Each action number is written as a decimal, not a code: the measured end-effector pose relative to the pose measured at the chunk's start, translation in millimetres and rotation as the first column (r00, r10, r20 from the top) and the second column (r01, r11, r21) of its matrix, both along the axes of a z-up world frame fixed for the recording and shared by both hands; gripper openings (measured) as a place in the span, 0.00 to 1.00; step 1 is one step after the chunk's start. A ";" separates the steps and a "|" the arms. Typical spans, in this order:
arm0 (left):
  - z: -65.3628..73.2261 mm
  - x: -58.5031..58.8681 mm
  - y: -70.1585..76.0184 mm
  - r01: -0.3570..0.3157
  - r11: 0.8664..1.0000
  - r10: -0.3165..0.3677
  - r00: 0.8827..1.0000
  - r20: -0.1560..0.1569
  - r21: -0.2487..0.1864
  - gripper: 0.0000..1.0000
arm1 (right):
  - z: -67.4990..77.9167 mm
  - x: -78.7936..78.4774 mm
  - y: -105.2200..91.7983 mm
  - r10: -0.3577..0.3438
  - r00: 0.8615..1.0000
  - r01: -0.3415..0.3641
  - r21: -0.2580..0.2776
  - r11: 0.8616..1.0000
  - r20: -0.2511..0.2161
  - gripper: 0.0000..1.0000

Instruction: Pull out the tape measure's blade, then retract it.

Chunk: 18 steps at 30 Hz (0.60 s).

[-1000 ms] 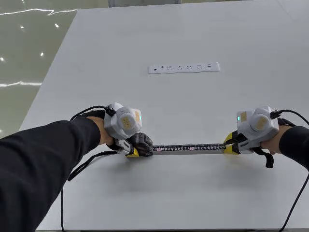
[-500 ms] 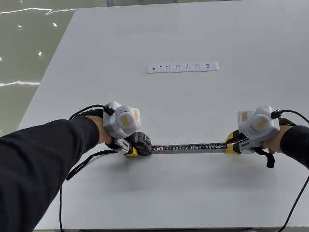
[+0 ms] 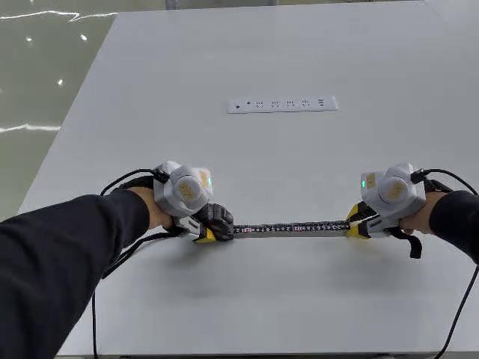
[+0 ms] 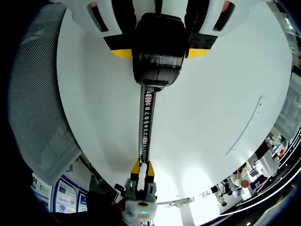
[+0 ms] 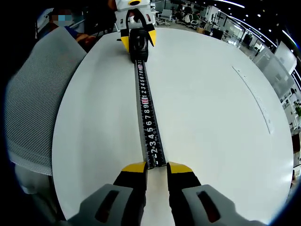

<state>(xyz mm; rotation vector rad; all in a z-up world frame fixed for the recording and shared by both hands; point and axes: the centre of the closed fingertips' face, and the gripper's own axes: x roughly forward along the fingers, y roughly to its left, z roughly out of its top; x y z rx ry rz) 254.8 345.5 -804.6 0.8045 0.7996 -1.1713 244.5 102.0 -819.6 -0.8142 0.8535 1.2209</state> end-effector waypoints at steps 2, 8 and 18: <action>0.0 -0.2 -0.4 0.006 1.000 -0.006 1.000 -0.001 0.004 0.36 | 0.0 0.2 -0.2 -0.001 1.000 0.001 0.001 1.000 -0.002 0.13; 0.1 -1.6 -0.6 0.030 0.999 -0.030 0.999 -0.016 0.018 0.35 | 0.2 -0.2 -0.6 0.001 1.000 -0.001 -0.004 1.000 -0.003 0.12; -0.2 -1.4 -0.1 0.038 0.999 -0.037 0.999 -0.014 0.035 0.35 | 0.5 -0.2 -1.0 -0.028 0.999 0.028 -0.003 1.000 -0.014 0.12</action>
